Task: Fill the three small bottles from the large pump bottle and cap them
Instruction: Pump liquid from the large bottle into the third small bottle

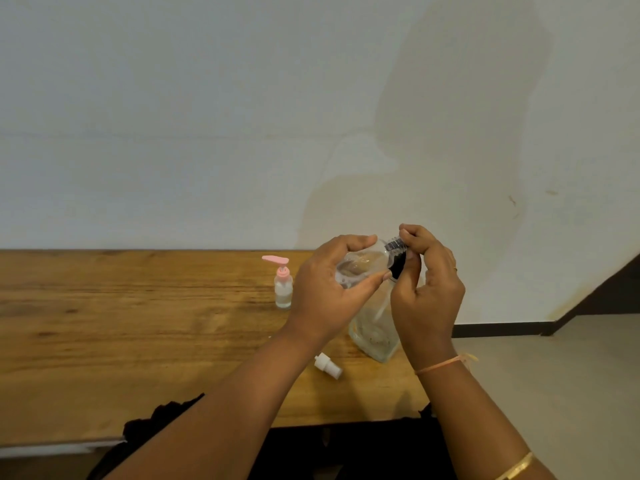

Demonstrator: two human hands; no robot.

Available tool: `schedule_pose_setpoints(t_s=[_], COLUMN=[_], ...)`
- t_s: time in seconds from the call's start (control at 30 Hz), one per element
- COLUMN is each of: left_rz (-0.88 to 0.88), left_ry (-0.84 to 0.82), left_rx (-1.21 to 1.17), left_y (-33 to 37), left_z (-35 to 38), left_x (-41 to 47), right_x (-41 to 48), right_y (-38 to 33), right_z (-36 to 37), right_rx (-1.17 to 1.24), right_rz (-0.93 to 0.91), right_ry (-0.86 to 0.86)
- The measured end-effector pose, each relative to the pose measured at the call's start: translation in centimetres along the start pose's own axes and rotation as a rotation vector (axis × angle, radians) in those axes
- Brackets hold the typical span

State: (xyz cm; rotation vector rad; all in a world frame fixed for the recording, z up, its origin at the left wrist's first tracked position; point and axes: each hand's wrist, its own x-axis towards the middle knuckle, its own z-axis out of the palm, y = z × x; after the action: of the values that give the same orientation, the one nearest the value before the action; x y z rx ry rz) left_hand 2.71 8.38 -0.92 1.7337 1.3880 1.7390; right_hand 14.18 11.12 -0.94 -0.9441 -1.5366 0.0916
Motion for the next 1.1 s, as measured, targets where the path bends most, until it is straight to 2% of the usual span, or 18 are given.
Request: schedule_pose_setpoints(t_s=[0.37,0.7,0.97,1.1], left_rz=[-0.041,0.009,-0.043,-0.046], left_ry=[-0.01,0.023,0.012,0.029], left_rx=[-0.002,0.008,-0.015,-0.029], left_y=[-0.9,-0.2,-1.0,-0.7], left_z=[0.5,0.4,1.1,1.2], left_x=[-0.5,-0.1,-0.5,-0.6], right_x=[-0.5,0.1,-0.3,-0.3], right_y=[1.8,0.4,2.1,2.0], right_z=[0.4,-0.1,0.1,0.1], right_rx=[-0.065,-0.033,-0.042,-0.05], right_rz=[-0.074,-0.012,-0.092,-0.076], right_ry=[-0.03,-0.029,-0.038,-0.041])
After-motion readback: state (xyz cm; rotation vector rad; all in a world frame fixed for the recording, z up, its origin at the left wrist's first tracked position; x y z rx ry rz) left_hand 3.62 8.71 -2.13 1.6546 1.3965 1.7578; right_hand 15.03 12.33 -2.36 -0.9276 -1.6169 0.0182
